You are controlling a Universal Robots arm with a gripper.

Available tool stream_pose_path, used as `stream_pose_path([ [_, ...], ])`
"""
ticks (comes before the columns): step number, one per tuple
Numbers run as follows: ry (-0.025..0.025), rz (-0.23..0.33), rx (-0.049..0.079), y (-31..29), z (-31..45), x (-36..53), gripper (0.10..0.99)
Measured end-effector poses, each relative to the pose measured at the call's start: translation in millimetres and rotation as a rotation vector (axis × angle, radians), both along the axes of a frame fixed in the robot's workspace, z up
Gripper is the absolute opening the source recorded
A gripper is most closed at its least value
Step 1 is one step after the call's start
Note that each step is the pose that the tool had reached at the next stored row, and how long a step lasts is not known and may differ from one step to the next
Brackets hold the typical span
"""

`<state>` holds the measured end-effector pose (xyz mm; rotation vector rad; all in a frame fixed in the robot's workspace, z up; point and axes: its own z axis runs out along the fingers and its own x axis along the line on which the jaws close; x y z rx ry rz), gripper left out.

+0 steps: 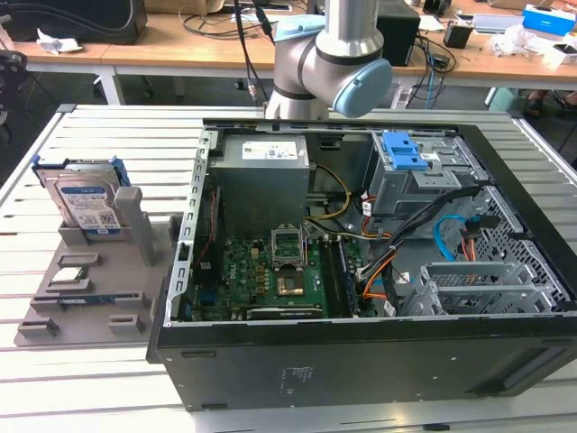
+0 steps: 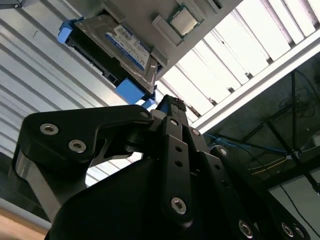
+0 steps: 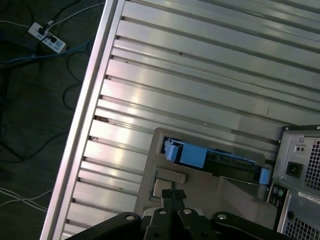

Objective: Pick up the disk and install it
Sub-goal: 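Pick up the disk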

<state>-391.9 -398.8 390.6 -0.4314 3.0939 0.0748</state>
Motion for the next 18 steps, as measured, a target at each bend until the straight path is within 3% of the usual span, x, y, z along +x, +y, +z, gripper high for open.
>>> stream_pose_path([
  [13, 0.0000, 0.168, 0.000, 0.0, 0.0, 0.0, 0.106],
  [18, 0.0000, 0.258, 0.000, 0.0, 0.0, 0.0, 0.106],
])
